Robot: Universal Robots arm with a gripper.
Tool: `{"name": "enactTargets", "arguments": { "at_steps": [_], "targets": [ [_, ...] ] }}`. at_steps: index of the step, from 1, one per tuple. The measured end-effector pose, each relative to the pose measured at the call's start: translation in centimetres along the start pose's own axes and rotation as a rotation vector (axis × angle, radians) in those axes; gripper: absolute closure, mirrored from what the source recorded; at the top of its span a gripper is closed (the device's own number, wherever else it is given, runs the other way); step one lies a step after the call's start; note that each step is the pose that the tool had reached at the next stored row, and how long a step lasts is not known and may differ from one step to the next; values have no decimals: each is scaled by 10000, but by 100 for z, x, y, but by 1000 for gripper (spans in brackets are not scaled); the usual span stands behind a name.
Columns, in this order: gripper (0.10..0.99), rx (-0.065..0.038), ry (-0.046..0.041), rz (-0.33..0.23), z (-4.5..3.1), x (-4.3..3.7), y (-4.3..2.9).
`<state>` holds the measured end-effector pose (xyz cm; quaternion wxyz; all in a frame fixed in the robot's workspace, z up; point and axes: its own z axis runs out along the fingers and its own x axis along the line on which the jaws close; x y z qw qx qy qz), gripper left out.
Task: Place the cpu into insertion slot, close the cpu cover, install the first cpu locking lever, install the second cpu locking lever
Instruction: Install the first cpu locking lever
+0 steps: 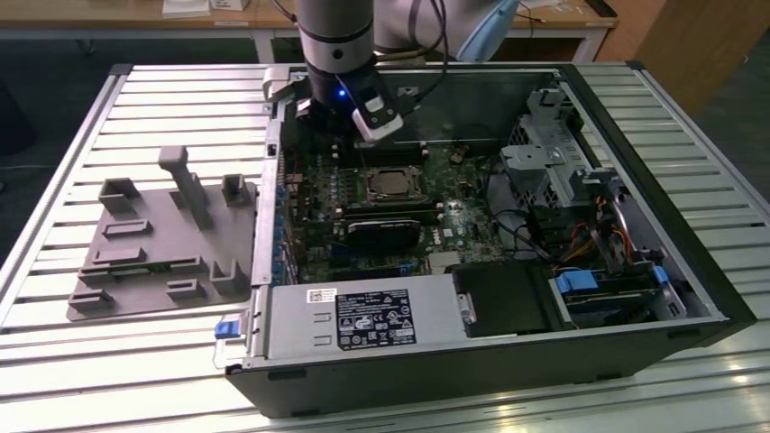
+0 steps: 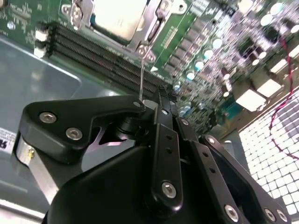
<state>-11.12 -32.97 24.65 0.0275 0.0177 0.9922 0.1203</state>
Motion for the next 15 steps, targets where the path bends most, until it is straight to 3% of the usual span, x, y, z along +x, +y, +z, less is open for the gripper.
{"name": "enactTargets", "arguments": {
  "at_steps": [3,4,10,15],
  "targets": [
    [984,-326,10,19,0,2,-2],
    [984,-386,12,23,0,3,-2],
    [984,-392,13,21,2,-2,-2],
    [984,-391,13,23,8,-87,0]
  ]
}}
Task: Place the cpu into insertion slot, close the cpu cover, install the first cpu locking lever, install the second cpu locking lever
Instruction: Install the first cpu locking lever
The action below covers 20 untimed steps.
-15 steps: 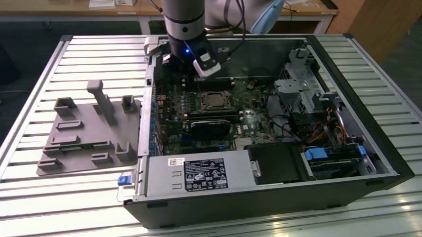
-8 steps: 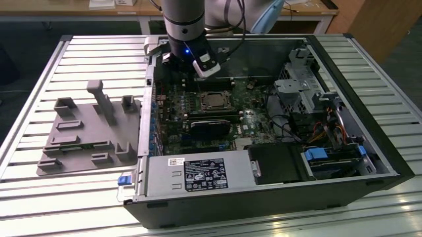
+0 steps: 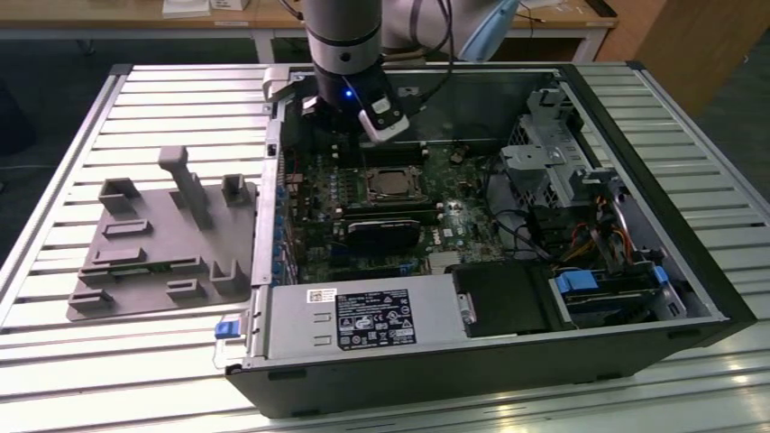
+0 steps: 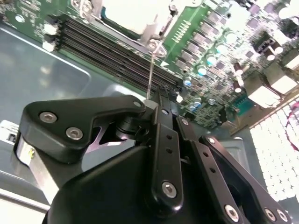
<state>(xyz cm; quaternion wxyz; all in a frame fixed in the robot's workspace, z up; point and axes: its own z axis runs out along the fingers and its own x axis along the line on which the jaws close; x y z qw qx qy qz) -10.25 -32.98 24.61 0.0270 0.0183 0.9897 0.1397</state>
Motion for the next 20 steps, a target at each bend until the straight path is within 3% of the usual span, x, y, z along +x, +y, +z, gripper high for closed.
{"name": "enactTargets", "arguments": {
  "at_steps": [10,17,19,20],
  "targets": [
    [984,53,0,2,16,-197,5],
    [984,85,-3,7,23,-232,5],
    [984,84,-76,-15,30,-232,2],
    [984,78,-202,-51,32,-232,2]
  ]
}}
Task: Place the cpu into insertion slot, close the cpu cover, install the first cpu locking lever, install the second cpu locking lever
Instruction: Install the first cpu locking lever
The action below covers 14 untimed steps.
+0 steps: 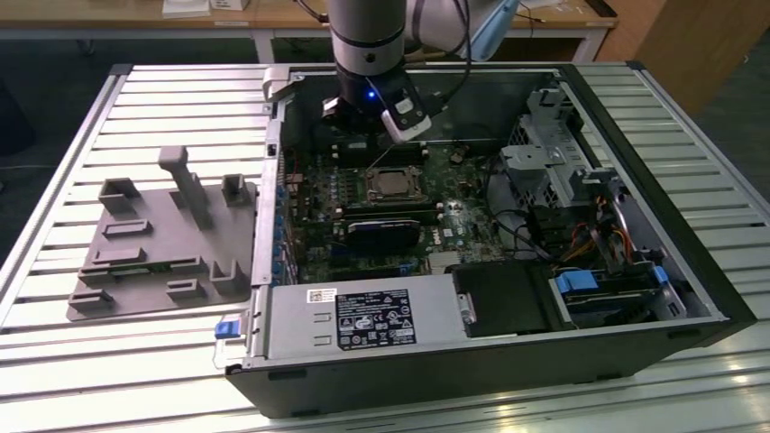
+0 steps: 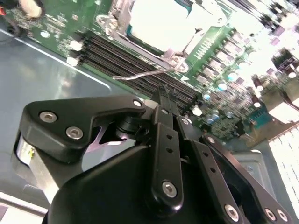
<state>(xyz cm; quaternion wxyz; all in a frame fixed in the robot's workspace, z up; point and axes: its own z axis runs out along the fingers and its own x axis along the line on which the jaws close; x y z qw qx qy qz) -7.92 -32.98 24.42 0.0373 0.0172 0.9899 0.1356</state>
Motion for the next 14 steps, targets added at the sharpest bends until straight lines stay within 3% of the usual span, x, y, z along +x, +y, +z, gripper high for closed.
{"name": "enactTargets", "arguments": {
  "at_steps": [4,7,9,14],
  "targets": [
    [984,-30,-601,-166,4,1,-1],
    [984,-46,-960,-265,10,1,-2],
    [984,-55,-1110,-307,21,2,-5],
    [984,-64,-1359,-376,54,5,-15]
  ]
}}
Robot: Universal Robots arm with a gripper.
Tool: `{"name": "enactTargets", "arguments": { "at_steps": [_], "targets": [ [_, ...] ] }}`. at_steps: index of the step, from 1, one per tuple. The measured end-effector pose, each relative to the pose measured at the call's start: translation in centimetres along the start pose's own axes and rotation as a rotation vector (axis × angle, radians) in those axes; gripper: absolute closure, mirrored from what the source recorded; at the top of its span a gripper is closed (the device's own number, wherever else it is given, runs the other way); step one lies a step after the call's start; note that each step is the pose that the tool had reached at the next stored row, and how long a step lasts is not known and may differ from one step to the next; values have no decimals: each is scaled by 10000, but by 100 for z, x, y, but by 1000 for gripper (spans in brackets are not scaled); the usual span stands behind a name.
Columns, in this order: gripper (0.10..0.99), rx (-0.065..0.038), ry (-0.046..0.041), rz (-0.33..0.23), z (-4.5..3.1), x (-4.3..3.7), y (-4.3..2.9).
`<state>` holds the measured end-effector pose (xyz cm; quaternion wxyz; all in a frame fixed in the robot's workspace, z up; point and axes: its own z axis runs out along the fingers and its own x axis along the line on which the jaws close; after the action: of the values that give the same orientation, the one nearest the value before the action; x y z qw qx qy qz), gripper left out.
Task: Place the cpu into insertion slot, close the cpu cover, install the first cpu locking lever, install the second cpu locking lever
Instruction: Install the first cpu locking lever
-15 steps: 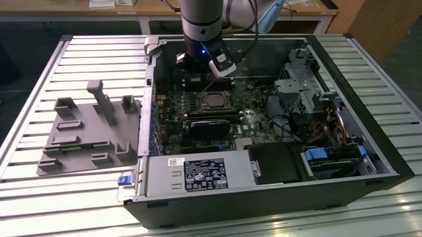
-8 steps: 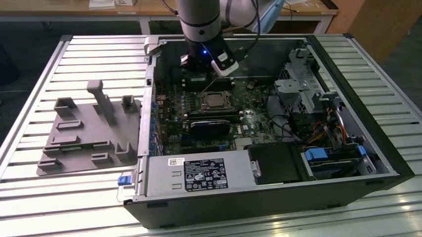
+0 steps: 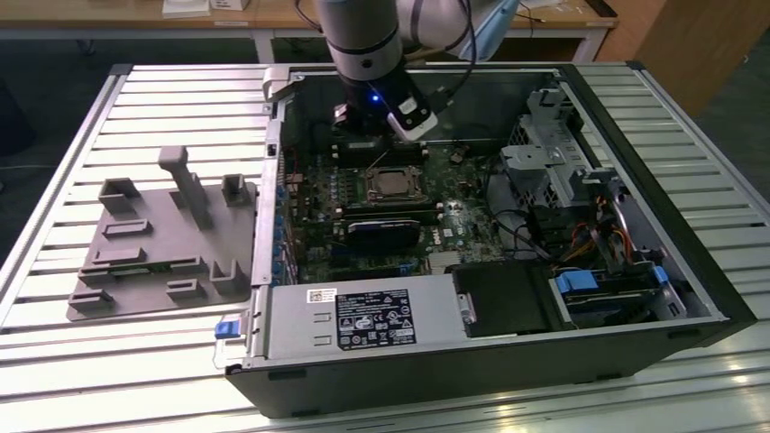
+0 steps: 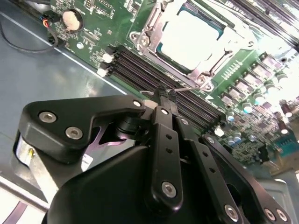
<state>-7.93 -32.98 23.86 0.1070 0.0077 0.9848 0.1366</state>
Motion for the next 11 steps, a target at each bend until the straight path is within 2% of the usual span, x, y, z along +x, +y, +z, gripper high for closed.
{"name": "enactTargets", "arguments": {
  "at_steps": [2,11],
  "targets": [
    [984,-5,-62,-18,14,1,-3],
    [984,-4,-83,-22,43,7,-12]
  ]
}}
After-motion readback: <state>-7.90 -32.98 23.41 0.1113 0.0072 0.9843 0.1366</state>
